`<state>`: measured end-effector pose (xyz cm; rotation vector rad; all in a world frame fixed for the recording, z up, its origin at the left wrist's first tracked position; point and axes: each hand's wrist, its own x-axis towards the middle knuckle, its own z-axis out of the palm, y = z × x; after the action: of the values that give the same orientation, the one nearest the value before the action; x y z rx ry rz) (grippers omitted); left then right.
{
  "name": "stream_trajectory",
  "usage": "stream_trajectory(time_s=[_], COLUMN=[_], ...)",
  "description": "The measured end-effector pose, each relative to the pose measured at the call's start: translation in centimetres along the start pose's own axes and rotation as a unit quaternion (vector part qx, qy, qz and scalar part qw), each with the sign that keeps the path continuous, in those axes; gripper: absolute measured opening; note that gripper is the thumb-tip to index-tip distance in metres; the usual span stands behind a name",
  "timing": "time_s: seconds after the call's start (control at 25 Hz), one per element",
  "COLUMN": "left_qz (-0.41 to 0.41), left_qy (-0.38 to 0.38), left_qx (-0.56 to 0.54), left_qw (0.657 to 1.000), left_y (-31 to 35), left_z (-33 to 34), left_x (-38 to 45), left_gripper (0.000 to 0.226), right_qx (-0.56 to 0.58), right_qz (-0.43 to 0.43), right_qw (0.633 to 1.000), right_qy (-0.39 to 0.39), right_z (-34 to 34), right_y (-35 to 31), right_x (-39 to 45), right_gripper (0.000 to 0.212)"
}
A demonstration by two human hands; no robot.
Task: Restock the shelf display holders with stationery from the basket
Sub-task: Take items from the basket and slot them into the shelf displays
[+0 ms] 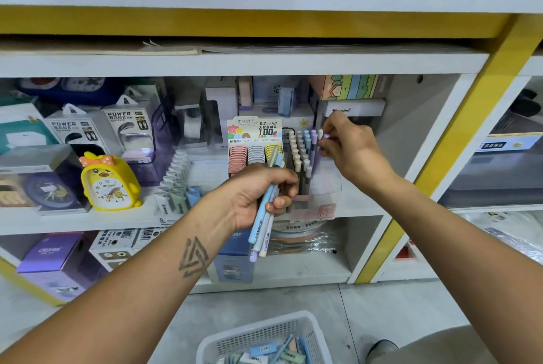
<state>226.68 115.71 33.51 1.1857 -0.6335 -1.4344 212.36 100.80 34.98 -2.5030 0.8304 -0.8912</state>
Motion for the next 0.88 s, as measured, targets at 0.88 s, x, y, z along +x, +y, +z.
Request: stream_trajectory(time_s=[0.88], left_qz=[0.008], left_qy=[0.018], left_qx=[0.082], left_qw=[0.996], left_y=[0.4], left_z=[-0.7], left_x=[-1.4], left_gripper=[0.012], right_qx=[0.252], right_qz=[0.147], right_qw=[0.935], right_qy=[-0.203], right_z=[1.2], right_y=[-7.4], right_x=[-0.1], right_gripper=[0.020])
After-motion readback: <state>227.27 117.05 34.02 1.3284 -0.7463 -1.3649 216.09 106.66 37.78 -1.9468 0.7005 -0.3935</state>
